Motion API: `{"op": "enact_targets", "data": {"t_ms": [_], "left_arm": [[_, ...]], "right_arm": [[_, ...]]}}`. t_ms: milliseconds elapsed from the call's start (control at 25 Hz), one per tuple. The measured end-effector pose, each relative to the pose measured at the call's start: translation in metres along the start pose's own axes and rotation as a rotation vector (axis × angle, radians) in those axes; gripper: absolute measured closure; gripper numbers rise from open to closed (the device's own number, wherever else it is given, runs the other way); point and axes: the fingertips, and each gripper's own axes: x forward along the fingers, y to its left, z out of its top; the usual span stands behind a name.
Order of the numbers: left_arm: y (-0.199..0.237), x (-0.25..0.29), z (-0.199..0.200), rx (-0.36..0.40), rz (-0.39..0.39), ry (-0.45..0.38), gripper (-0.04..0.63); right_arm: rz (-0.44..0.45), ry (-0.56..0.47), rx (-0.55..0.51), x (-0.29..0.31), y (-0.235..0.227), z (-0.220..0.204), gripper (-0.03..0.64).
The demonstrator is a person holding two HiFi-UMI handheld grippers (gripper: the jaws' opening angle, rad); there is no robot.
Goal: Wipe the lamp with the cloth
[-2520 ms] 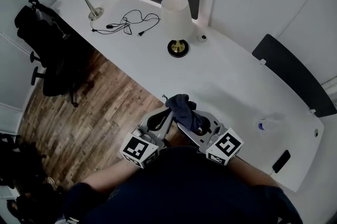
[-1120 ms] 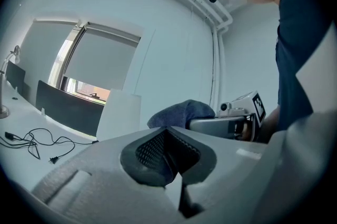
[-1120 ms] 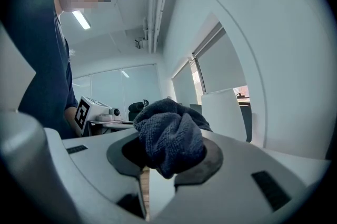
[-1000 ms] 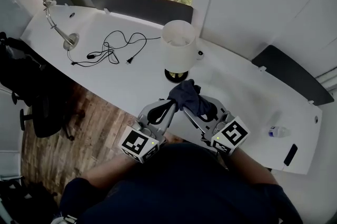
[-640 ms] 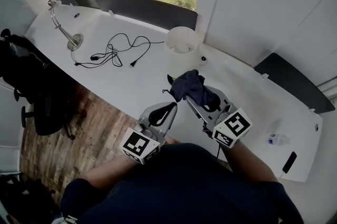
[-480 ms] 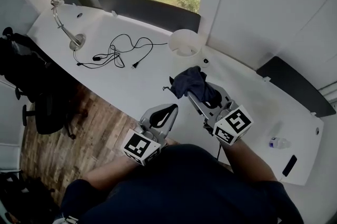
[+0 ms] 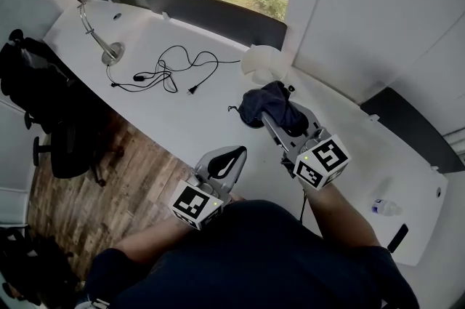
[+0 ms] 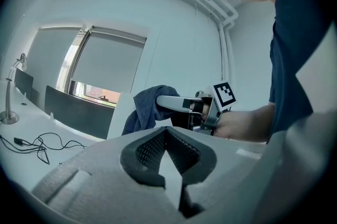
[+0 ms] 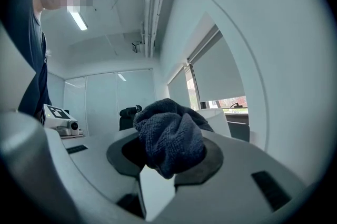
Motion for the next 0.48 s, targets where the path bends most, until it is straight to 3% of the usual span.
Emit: {"op": "enact_targets", "data": {"t_ms": [480], "left_arm": [[0.006,0.006,-0.015,-0.016,0.038,0.039,0.589]], "right_arm": [[0.0,0.08,0.098,0.006,-0.021,-0.055,0.486]]}}
